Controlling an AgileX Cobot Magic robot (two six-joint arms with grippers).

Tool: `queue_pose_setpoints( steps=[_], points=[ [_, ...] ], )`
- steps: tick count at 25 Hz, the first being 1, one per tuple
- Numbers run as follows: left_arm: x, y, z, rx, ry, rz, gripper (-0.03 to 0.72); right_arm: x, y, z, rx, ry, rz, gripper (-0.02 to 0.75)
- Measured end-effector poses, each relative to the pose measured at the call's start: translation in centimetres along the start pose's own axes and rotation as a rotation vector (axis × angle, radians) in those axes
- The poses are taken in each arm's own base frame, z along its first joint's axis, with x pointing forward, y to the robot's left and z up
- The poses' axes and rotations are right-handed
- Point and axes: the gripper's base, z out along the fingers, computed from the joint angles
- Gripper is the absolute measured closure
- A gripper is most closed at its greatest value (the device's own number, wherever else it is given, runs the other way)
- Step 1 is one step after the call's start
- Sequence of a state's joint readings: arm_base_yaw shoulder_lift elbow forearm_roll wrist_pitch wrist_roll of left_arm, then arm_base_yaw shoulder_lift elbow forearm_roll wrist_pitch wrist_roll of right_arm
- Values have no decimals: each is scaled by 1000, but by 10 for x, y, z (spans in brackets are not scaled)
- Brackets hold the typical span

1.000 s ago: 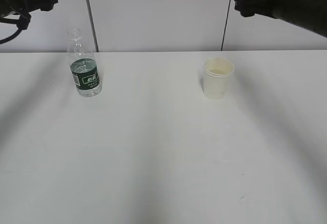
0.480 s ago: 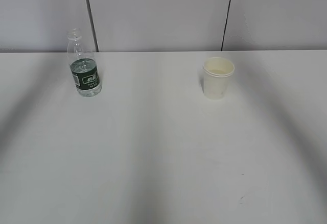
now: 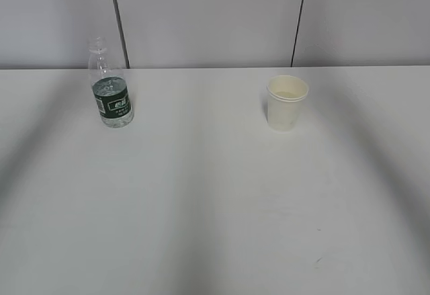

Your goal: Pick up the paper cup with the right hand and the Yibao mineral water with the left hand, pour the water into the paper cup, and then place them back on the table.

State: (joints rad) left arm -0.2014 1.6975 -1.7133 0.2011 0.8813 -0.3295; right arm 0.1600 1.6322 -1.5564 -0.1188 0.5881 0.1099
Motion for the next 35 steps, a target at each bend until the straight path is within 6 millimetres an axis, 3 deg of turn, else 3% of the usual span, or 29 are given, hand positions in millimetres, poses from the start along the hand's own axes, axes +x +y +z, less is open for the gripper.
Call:
queue_pose_setpoints(
  steps=[9,12,21,25,29,35],
  points=[
    [17,3,-2,-47,295,78,181,-7,-2,-24,25,322,86,166],
    [18,4,-4,-53,318,85,181,-9,-2,-25,39,404,109,166],
    [18,3,-5,-42,324,117,183,-13,3,-22,-11,435,147,166],
    [19,2,-5,-27,329,114,185,-1,4,-26,-21,473,146,166],
    [30,5,-21,-8,338,105,184,19,3,-55,-31,505,142,166],
    [68,22,-79,-4,326,103,185,63,-1,-115,-34,520,125,166]
  ],
)
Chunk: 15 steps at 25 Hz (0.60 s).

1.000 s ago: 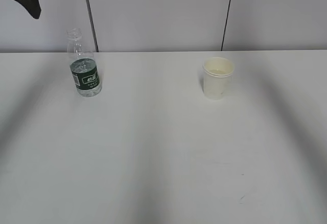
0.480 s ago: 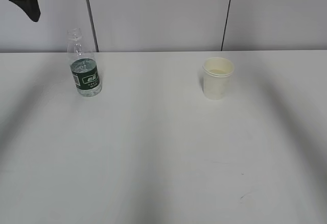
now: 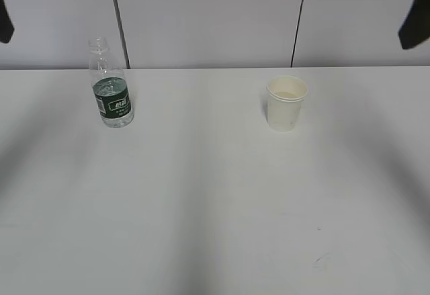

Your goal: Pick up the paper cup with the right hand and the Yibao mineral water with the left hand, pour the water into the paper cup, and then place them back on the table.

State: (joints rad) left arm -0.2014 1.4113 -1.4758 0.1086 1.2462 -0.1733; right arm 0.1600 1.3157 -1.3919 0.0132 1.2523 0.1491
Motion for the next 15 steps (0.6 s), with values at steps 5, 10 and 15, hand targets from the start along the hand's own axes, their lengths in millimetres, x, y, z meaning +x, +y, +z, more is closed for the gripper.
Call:
queue_pose_setpoints(
  steps=[5,10,15],
  points=[
    [56,10,-21,-1,3,0,185,55,-8,-21,-3,-21,-1,166],
    [99,19,-48,9,-69,-8,185,105,-16,-33,-9,-59,-1,166],
    [133,26,-72,22,-160,-18,185,153,-24,-41,-5,-119,-7,166]
  ],
)
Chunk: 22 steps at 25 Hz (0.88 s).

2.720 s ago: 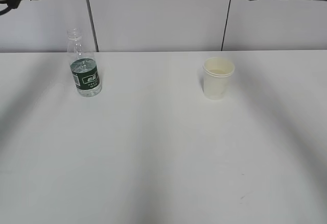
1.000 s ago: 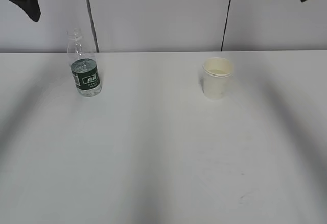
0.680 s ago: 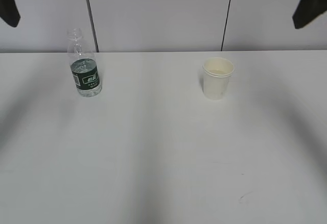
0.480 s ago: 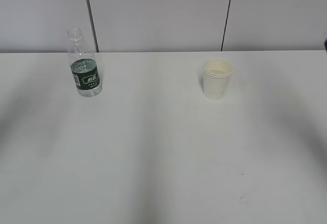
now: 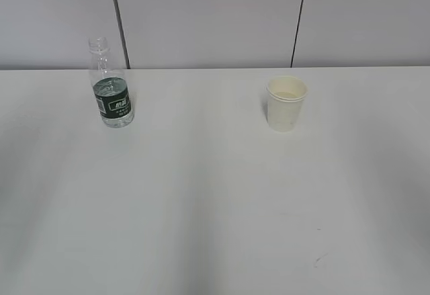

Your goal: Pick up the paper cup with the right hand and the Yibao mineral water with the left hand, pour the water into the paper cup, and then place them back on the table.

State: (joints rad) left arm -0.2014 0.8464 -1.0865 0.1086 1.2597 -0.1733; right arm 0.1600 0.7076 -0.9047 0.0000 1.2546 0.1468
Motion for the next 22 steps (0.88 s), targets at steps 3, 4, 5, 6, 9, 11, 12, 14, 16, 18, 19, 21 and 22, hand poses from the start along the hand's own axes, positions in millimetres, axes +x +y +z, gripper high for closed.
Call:
queue_pose_setpoints(
  steps=[3,4,5,6,9,11,12,14,16,18,19,21,22],
  points=[
    [23,4,-11,6,-41,-5,185,27,-5,-4,2,-38,-2,166],
    [30,6,-13,7,-48,-6,185,34,-6,-4,2,-48,-3,166],
    [39,7,-16,8,-65,-7,185,43,-7,-5,2,-64,-9,166],
    [48,9,-18,7,-77,-8,185,51,-9,-6,2,-82,-15,166],
    [75,13,-21,9,-116,-10,185,71,-14,-9,18,-140,-29,166],
    [94,16,-21,10,-144,-12,185,82,-17,-12,29,-181,-35,166],
    [103,18,-23,14,-175,-15,185,88,-18,-14,34,-205,-36,166],
    [120,20,-20,19,-205,-17,185,99,-20,-16,32,-251,-36,166],
    [135,22,-18,24,-243,-20,185,109,-22,-17,27,-290,-35,166],
    [148,23,-14,26,-265,-22,185,119,-23,-19,22,-332,-35,166],
    [154,24,-13,29,-284,-24,185,124,-24,-19,22,-356,-37,166],
    [167,26,-11,34,-320,-28,185,133,-26,-19,24,-393,-48,166],
    [172,26,-9,36,-330,-29,185,136,-27,-18,24,-399,-50,166]
  ],
)
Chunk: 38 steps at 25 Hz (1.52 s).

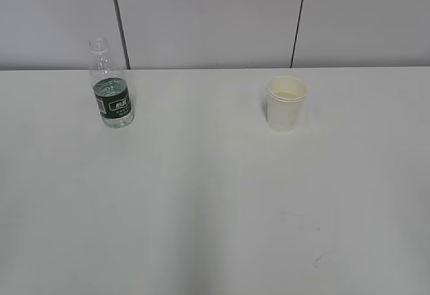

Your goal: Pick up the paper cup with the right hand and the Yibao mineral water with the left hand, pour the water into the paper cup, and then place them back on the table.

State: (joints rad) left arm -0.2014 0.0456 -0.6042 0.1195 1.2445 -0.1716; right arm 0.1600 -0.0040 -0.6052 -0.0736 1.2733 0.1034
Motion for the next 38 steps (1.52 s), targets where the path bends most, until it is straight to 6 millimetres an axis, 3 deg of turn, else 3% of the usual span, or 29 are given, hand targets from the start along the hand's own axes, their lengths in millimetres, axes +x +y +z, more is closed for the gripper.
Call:
queue_pose_setpoints(
  steps=[4,14,38],
  points=[
    [13,1,2,8,-19,-5,185,10,0,11,7,40,-16,166],
    [10,-4,14,51,-89,32,185,10,1,26,0,-5,-60,166],
    [10,-7,13,-12,-100,-3,200,9,3,27,37,-16,-24,166]
  ],
)
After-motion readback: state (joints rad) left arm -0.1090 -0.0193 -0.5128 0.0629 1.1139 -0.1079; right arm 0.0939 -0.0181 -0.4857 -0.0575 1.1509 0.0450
